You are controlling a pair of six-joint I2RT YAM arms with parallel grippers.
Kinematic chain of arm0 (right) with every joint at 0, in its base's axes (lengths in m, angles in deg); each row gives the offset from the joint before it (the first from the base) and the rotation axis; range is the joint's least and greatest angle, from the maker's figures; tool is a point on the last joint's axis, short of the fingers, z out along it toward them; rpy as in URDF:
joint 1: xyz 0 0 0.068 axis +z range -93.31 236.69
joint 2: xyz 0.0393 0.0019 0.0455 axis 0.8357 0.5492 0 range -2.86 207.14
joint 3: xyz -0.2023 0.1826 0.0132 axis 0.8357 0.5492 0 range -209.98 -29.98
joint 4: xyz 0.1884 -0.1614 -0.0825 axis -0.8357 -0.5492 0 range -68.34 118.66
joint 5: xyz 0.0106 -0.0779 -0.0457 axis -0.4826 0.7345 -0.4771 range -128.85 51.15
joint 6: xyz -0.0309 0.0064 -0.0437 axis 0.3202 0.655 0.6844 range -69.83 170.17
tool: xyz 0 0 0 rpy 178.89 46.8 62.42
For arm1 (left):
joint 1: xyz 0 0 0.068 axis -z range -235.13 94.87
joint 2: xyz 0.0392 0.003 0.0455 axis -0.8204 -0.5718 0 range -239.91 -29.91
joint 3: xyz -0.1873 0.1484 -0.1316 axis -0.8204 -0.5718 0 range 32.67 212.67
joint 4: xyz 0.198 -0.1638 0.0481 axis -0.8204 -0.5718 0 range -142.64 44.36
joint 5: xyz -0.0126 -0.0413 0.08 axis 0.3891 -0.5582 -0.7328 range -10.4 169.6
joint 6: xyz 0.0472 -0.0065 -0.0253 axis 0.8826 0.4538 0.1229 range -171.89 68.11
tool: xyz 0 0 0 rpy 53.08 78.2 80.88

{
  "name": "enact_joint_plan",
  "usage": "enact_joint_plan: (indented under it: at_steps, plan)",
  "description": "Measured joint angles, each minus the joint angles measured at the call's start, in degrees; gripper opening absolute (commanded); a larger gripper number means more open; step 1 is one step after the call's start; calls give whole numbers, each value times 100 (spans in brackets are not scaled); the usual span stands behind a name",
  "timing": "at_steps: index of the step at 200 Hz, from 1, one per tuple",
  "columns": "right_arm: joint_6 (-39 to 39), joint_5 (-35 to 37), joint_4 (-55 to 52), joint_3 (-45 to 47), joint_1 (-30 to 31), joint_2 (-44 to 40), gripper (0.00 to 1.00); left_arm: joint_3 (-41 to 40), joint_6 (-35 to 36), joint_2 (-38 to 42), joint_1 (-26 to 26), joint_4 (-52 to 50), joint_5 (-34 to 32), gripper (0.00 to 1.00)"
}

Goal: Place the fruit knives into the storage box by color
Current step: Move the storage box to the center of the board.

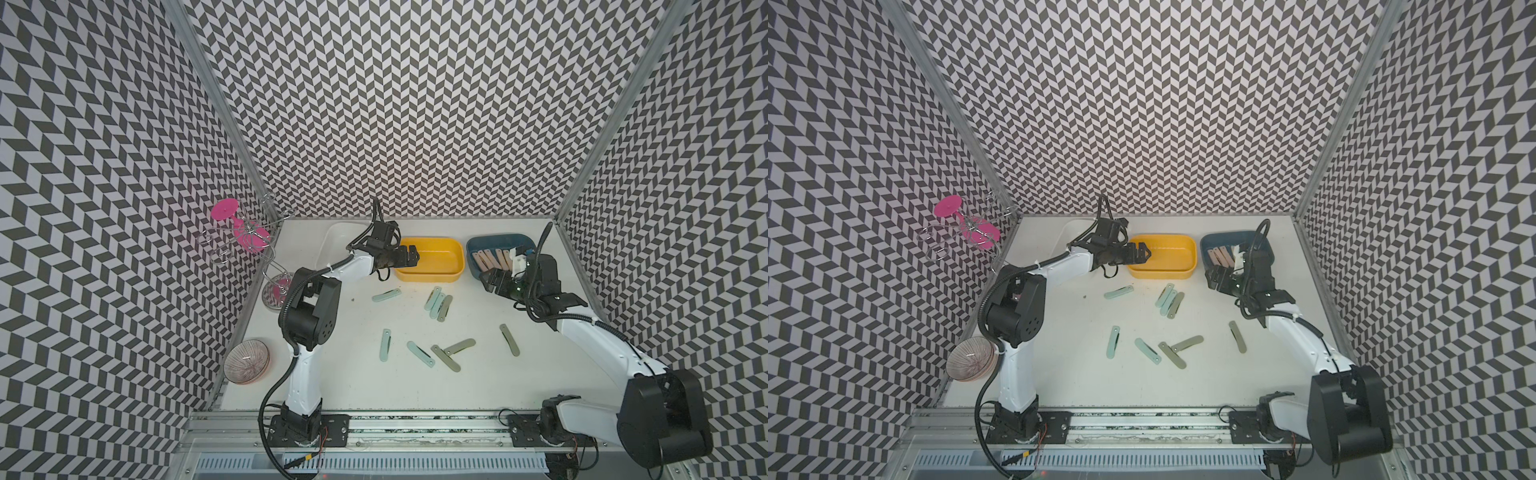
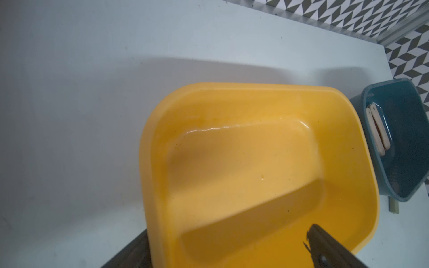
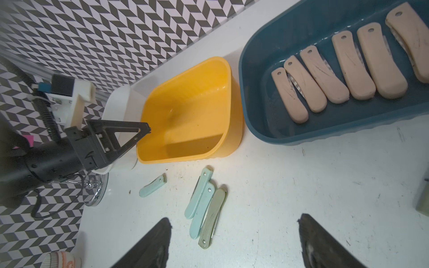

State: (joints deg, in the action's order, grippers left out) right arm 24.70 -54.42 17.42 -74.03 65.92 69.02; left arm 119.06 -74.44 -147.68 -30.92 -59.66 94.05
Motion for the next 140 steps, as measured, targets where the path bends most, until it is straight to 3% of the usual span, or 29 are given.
enact_joint_plan:
  at_steps: [81,140]
  plan:
    - [-31,627,-214,577,-50,-337,84,-422,-168,219,37,190,20,100]
    - [-227,1075,-463,1458,-83,-501,84,-1370,-313,1440,-501,369,28,100]
